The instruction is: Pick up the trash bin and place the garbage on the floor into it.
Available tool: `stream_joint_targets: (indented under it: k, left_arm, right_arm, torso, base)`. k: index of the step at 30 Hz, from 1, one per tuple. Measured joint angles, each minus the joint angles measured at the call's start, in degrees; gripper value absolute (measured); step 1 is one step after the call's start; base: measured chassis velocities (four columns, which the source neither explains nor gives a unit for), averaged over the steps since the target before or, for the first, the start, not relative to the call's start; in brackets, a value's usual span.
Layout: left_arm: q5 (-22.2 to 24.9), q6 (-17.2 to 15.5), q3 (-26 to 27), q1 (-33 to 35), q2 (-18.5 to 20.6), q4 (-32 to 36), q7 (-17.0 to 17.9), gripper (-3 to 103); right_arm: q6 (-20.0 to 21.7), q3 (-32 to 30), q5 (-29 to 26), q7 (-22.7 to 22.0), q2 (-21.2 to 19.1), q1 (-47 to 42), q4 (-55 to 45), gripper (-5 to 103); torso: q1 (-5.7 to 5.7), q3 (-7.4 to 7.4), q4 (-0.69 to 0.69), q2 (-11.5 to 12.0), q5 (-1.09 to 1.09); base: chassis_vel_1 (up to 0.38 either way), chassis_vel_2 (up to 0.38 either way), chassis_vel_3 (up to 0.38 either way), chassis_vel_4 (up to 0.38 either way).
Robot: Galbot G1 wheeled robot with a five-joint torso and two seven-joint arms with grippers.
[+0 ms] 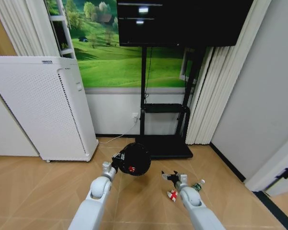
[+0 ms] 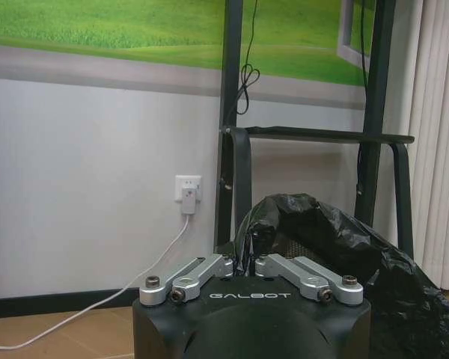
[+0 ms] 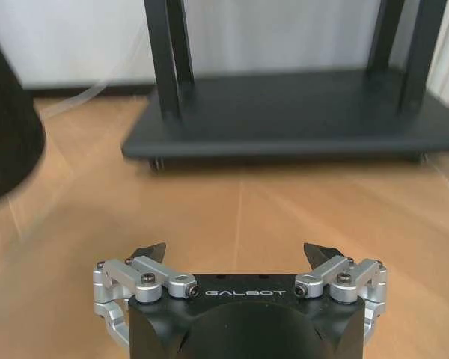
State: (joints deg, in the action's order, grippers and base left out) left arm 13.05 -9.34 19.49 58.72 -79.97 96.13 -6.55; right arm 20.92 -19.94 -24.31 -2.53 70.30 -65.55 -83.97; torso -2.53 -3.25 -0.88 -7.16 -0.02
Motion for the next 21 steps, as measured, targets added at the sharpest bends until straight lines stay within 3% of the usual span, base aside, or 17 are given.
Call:
stream_joint_targets:
  k: [7,13,15,21]
  left_arm:
    - [0.2,0.0,0.5,0.3,-0.1,0.5,-0.3,7]
    - [0.3,0.0,0.6,0.6,0.0,1.1,-0.3,7]
    - [0.5,0.0,0.6,0.7,0.1,1.7,-0.3,7]
    - [0.8,0.0,1.8,1.5,0.5,2.8,-0.6,7]
  right_arm:
    - [-0.4,-0.9,2.5,-0.1,1.5,-1.8,3.6,100]
    - [-2.9,-1.0,7.8,-0.3,4.0,0.2,9.7,100]
    - [-4.3,-1.0,11.1,-0.1,5.3,1.7,14.6,100]
    - [-4.8,-1.8,14.1,-1.5,7.6,4.0,22.6,100]
  torso:
    - [0.0,0.0,-0.02,0.0,0.03]
    - [0.0,0.0,0.01,0.0,0.03]
    - [0.0,-0.01,0.01,0.0,0.02]
    - [0.0,-0.01,0.0,0.0,0.01]
  base:
    - [0.0,0.0,0.0,0.0]
    - [0.0,0.0,0.0,0.0]
    - [0.0,0.0,0.0,0.0]
    - [0.0,0.0,0.0,0.0]
